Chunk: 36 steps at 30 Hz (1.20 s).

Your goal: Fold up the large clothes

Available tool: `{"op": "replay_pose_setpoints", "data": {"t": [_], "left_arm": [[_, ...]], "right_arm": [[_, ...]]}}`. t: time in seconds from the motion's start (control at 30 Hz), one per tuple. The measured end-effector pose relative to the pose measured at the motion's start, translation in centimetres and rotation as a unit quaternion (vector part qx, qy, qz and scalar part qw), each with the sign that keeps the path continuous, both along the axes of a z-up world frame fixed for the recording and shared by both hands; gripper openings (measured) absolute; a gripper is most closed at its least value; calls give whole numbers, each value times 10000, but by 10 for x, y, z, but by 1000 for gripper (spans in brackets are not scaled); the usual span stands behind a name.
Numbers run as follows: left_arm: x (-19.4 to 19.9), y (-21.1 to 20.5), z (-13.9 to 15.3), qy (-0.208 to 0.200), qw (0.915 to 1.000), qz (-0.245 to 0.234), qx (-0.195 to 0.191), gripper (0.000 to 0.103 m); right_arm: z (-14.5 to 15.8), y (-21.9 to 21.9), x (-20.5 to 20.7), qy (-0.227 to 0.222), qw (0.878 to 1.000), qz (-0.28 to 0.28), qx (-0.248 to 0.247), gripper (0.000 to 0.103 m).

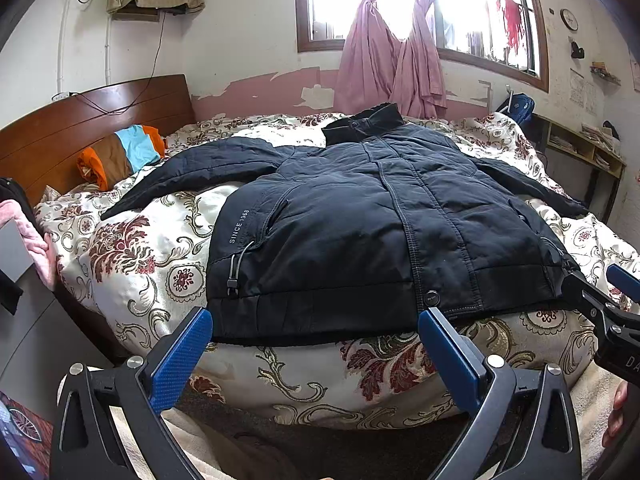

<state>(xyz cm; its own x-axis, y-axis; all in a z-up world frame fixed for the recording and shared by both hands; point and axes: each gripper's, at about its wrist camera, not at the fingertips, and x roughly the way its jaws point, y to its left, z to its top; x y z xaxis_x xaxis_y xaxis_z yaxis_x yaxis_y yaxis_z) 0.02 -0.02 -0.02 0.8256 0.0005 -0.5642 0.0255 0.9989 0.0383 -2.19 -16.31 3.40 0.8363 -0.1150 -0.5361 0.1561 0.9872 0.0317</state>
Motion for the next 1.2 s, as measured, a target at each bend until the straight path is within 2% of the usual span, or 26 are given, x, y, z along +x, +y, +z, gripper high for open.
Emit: {"op": "replay_pose_setpoints", "data": {"t": [1.2], "left_arm": [[0,0,0,25,10000,9,3,103]], "right_arm": [[-3,-2,-1,10,10000,1,8,102]]}}
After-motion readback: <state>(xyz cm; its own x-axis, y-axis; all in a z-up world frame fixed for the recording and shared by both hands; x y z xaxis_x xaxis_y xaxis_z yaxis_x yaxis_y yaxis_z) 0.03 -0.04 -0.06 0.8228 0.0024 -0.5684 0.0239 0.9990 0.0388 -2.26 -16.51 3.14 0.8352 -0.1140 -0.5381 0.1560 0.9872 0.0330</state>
